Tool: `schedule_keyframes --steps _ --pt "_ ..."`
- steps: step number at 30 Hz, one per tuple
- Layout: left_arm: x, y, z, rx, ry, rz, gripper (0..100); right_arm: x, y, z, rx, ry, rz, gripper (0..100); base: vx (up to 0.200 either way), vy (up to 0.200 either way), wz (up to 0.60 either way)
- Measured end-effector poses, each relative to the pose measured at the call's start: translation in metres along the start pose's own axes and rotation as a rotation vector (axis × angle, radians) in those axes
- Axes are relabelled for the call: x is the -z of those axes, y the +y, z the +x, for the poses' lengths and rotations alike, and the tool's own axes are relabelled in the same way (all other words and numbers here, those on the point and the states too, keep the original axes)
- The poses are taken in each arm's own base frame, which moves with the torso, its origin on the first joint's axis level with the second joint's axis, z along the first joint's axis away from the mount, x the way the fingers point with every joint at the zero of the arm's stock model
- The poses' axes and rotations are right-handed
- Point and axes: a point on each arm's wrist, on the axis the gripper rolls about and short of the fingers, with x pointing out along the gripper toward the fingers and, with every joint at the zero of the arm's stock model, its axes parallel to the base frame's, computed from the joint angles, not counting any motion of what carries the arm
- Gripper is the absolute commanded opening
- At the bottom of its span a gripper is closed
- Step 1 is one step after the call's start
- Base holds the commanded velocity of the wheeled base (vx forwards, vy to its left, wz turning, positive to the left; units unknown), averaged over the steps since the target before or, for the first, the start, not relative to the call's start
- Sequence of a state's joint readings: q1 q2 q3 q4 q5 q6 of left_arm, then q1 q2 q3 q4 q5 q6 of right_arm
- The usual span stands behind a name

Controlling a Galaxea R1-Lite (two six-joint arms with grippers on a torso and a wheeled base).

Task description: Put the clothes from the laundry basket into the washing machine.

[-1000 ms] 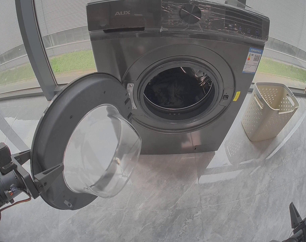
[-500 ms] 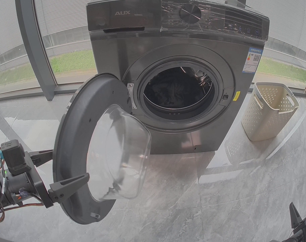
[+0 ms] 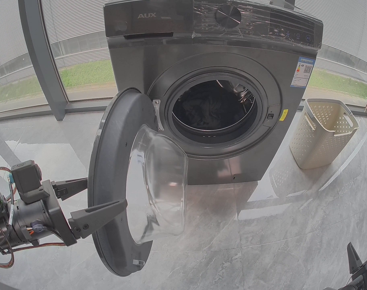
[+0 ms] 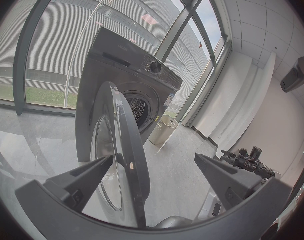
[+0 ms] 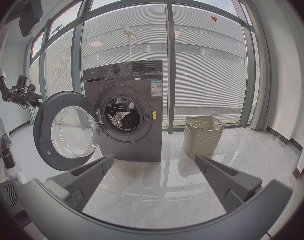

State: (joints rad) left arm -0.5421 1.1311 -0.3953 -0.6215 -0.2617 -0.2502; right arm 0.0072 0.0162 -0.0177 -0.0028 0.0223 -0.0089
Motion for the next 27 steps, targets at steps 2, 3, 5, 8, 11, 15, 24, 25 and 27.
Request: schedule_keyframes --steps 2,3,5,8,11,15,24,25,27 --pt "0.001 -0.001 -0.003 0.0 -0.003 0.001 100 0.0 0.0 0.0 0.0 0.0 0.0 100 0.0 0.0 0.0" --pt "0.001 -0.001 -0.005 0.001 -0.008 0.002 100 0.0 0.0 0.0 0.0 0.0 0.0 100 0.0 0.0 0.0" --pt "0.001 -0.003 -0.011 0.002 -0.018 0.004 100 0.0 0.0 0.0 0.0 0.0 0.0 100 0.0 0.0 0.0" --pt "0.004 -0.003 -0.023 -0.012 -0.029 0.007 100 0.0 0.0 0.0 -0.001 0.0 0.0 100 0.0 0.0 0.0" --pt "0.01 -0.002 -0.033 -0.044 0.0 0.014 100 0.0 0.0 0.0 -0.001 0.0 0.0 100 0.0 0.0 0.0" --pt "0.015 -0.002 -0.039 -0.054 0.022 0.029 100 0.0 0.0 0.0 0.0 0.0 0.0 100 0.0 0.0 0.0" --pt "0.005 0.0 -0.015 -0.033 0.036 0.055 100 0.0 0.0 0.0 0.0 0.0 0.0 100 0.0 0.0 0.0" --pt "0.002 0.0 -0.01 -0.024 0.033 0.056 100 0.0 0.0 0.0 0.0 0.0 0.0 100 0.0 0.0 0.0" --pt "-0.002 -0.002 0.001 0.001 0.033 0.055 100 0.0 0.0 0.0 0.0 0.0 0.0 100 0.0 0.0 0.0"
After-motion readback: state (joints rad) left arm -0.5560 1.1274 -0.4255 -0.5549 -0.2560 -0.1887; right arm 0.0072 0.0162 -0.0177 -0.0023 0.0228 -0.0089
